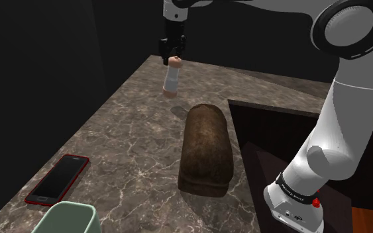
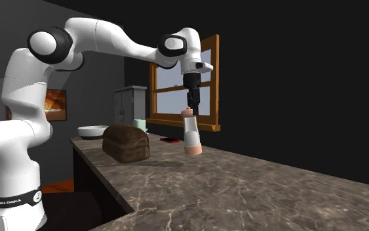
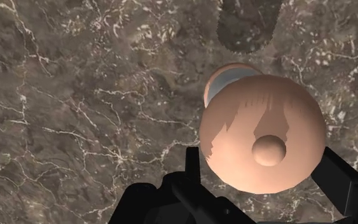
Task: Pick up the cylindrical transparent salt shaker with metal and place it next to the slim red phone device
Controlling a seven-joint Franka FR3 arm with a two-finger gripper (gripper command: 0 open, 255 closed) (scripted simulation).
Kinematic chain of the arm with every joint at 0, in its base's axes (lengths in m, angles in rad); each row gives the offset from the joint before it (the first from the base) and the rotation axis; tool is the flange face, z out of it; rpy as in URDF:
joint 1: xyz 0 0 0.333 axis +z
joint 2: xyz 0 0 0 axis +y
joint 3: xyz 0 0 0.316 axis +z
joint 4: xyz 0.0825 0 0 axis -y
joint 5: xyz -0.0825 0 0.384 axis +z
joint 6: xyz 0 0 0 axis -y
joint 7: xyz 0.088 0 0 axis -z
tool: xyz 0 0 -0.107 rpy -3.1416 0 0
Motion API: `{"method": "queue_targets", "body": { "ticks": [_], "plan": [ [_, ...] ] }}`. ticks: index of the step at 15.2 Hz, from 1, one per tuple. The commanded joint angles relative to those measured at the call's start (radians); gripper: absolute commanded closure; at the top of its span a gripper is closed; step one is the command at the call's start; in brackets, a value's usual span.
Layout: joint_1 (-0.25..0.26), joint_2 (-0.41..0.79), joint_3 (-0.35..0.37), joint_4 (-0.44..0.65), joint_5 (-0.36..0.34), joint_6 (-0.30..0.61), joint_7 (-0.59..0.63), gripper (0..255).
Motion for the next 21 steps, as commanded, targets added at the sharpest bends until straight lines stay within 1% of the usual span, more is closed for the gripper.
{"method": "queue_targets", "body": {
  "ticks": [1,5,9,13,21],
  "plan": [
    [0.001,-0.001,0.001,0.026,0.0,-0.027,-0.001,255],
    [0.004,0.012,0.001,0.096,-0.001,-0.085,-0.003,255],
    [0.05,-0.052,0.033,0.011,-0.001,-0.069,0.078,255],
    [0.096,-0.097,0.069,-0.047,0.0,-0.062,0.162,255],
    [0.193,-0.138,0.15,-0.097,-0.002,-0.067,0.34,255]
  ]
}}
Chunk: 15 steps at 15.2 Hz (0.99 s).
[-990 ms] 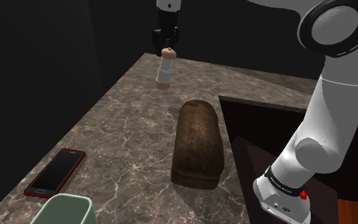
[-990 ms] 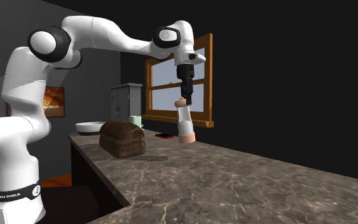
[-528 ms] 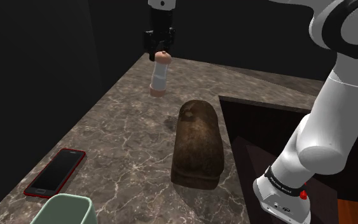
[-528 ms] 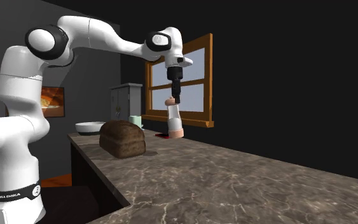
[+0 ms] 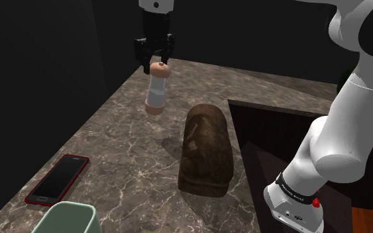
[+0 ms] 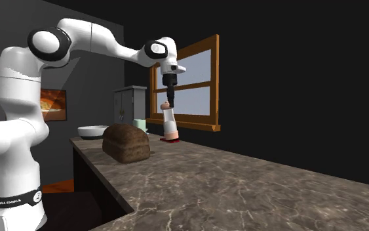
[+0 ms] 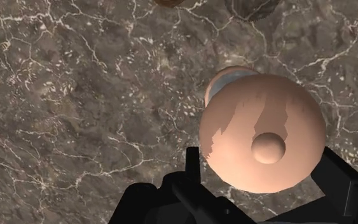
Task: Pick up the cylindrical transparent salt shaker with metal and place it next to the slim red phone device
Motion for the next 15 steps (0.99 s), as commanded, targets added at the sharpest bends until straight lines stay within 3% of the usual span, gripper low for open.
{"method": "queue_targets", "body": {
  "ticks": [1,8,15],
  "plan": [
    [0.027,-0.004,0.023,-0.004,-0.002,-0.005,0.051,255],
    [0.119,0.023,0.099,0.031,-0.018,-0.029,0.218,255],
    [0.229,0.109,0.17,0.135,-0.061,-0.072,0.391,255]
  ]
}}
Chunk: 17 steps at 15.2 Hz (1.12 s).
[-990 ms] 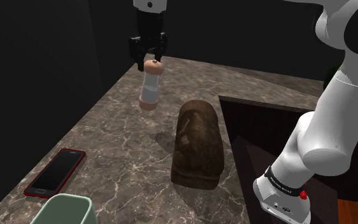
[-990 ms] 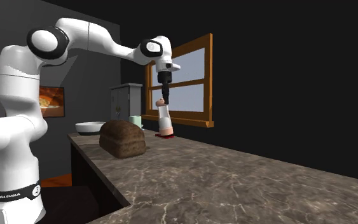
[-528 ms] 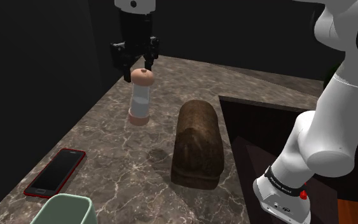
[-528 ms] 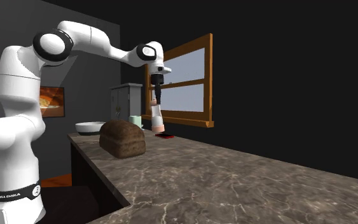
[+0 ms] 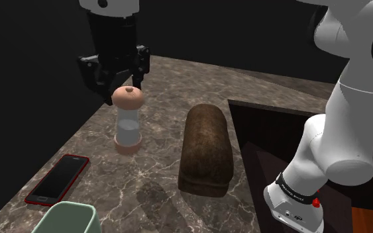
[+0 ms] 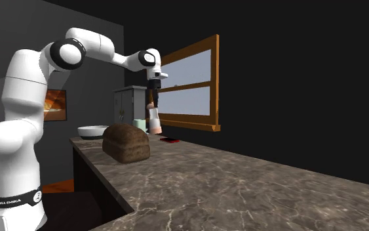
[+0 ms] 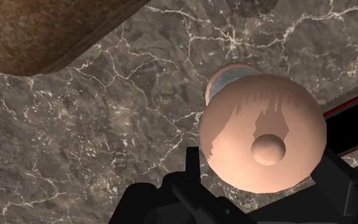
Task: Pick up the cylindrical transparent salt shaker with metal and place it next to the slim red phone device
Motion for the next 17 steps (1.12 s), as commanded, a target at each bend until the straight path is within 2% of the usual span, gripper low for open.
{"method": "queue_targets", "body": {
  "ticks": [1,5,17],
  "plan": [
    [0.034,0.023,0.019,0.026,-0.013,-0.011,0.052,255],
    [0.105,0.093,0.046,0.116,-0.048,-0.046,0.137,255],
    [0.081,0.061,0.042,-0.09,-0.035,0.129,0.146,255]
  ]
}}
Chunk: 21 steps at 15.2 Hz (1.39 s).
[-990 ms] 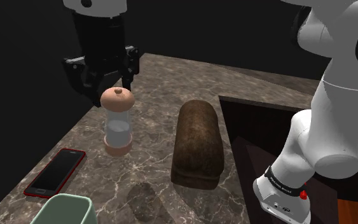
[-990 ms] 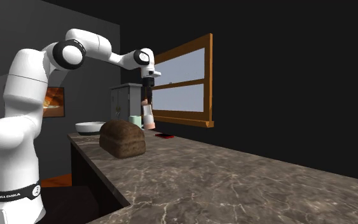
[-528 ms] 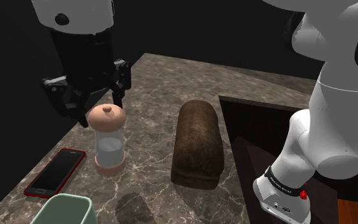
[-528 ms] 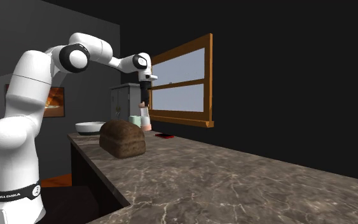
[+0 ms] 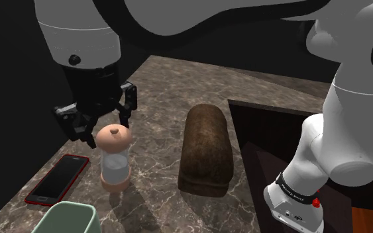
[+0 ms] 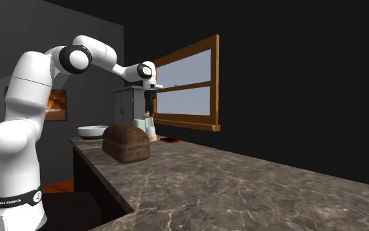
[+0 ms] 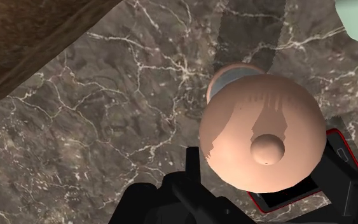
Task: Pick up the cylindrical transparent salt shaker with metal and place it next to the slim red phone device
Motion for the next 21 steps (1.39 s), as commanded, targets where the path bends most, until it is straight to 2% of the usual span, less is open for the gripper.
{"method": "queue_targets", "body": {
  "ticks": [1,8,9,14,18,21],
  "plan": [
    [-0.001,-0.004,0.0,-0.029,0.001,0.026,0.004,255],
    [-0.001,-0.004,0.0,-0.029,0.001,0.026,0.004,255],
    [-0.001,-0.004,0.0,-0.029,0.001,0.026,0.004,0],
    [-0.001,-0.004,0.0,-0.029,0.001,0.026,0.004,0],
    [0.02,0.018,0.006,0.127,-0.008,-0.111,0.004,0],
    [0.02,0.018,0.006,0.127,-0.007,-0.111,0.004,0]
  ]
}}
